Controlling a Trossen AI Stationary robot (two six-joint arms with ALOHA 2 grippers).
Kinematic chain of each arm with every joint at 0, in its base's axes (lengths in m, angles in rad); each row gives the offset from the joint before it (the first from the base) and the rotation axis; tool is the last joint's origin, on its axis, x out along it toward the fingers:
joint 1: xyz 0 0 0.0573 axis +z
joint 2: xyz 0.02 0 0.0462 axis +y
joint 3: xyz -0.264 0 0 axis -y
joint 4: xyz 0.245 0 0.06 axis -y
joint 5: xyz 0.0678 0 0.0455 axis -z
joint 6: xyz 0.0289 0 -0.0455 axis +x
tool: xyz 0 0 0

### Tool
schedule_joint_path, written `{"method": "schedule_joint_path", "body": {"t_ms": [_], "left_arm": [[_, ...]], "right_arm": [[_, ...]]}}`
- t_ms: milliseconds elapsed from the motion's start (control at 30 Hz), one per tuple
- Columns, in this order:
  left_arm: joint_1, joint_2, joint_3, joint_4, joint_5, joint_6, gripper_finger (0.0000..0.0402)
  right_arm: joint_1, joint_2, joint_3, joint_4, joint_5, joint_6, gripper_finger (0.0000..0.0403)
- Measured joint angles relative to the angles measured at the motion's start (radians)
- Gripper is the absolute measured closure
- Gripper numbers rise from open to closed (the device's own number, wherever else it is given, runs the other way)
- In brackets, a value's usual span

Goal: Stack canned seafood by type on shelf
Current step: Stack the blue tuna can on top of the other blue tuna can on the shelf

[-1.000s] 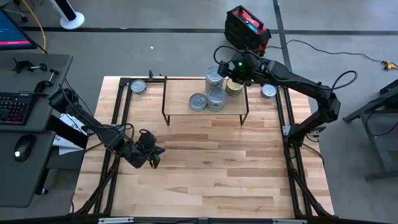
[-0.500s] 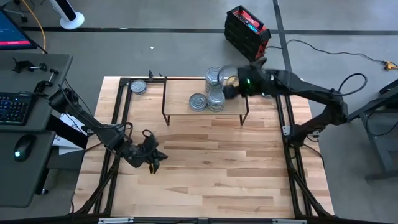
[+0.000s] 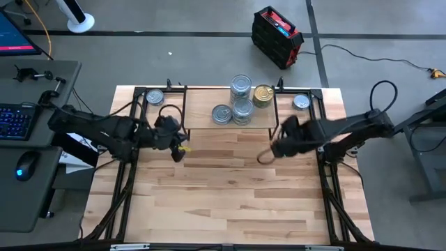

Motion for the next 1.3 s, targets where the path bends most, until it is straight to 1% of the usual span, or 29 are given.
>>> {"method": "schedule_joint_path", "body": {"t_ms": [67, 133, 200, 267, 300, 367, 400, 433, 500, 567, 633, 733, 900, 933, 1000, 1100, 1167, 1300], "left_arm": [[-0.003, 0.001, -0.007, -0.010, 0.015, 0.013, 0.0401], [-0.017, 0.001, -0.025, 0.004, 0.019, 0.001, 0.0401], [-0.034, 0.001, -0.060, 0.038, 0.022, -0.035, 0.0401], [-0.052, 0.002, -0.097, 0.074, 0.023, -0.082, 0.0401], [-0.062, 0.002, -0.117, 0.100, 0.022, -0.107, 0.0401], [-0.079, 0.002, -0.150, 0.140, 0.022, -0.157, 0.0401], [-0.087, 0.002, -0.164, 0.152, 0.023, -0.182, 0.0401], [-0.094, 0.002, -0.176, 0.163, 0.022, -0.209, 0.0401], [-0.105, 0.002, -0.193, 0.178, 0.021, -0.257, 0.0401], [-0.112, 0.002, -0.201, 0.187, 0.021, -0.292, 0.0401], [-0.119, 0.002, -0.201, 0.191, 0.019, -0.319, 0.0401], [-0.127, 0.002, -0.201, 0.199, 0.017, -0.348, 0.0401], [-0.142, 0.002, -0.201, 0.232, 0.014, -0.377, 0.0401], [-0.147, 0.002, -0.201, 0.250, 0.014, -0.375, 0.0401], [-0.160, 0.002, -0.200, 0.291, 0.013, -0.368, 0.0401], [-0.176, 0.002, -0.200, 0.339, 0.012, -0.353, 0.0401], [-0.180, 0.002, -0.200, 0.353, -0.001, -0.347, 0.0401], [-0.182, 0.002, -0.200, 0.365, -0.039, -0.346, 0.0401]], "right_arm": [[0.046, -0.029, -0.090, 0.023, -0.082, 0.039, 0.0114], [0.084, -0.062, -0.189, 0.044, -0.151, 0.099, 0.0137], [0.111, -0.105, -0.283, 0.057, -0.183, 0.179, 0.0175], [0.109, -0.158, -0.369, 0.059, -0.182, 0.263, 0.0231], [0.094, -0.185, -0.405, 0.068, -0.161, 0.308, 0.0266], [0.051, -0.247, -0.468, 0.102, -0.059, 0.406, 0.0347], [0.025, -0.279, -0.493, 0.121, 0.002, 0.441, 0.0374], [-0.007, -0.308, -0.519, 0.136, 0.065, 0.478, 0.0386], [-0.090, -0.350, -0.566, 0.158, 0.158, 0.573, 0.0381], [-0.183, -0.380, -0.613, 0.188, 0.237, 0.618, 0.0384], [-0.277, -0.398, -0.663, 0.248, 0.268, 0.652, 0.0397], [-0.410, -0.410, -0.737, 0.434, 0.303, 0.619, 0.0396], [-0.648, -0.403, -0.843, 0.824, 0.313, 0.418, 0.0401], [-0.697, -0.400, -0.855, 0.877, 0.312, 0.377, 0.0401], [-0.790, -0.391, -0.871, 0.942, 0.313, 0.294, 0.0402], [-0.913, -0.366, -0.873, 0.979, 0.301, 0.173, 0.0402], [-0.982, -0.335, -0.873, 1.030, 0.266, 0.084, 0.0402], [-1.082, -0.239, -0.873, 1.228, 0.159, -0.118, 0.0403]]}}
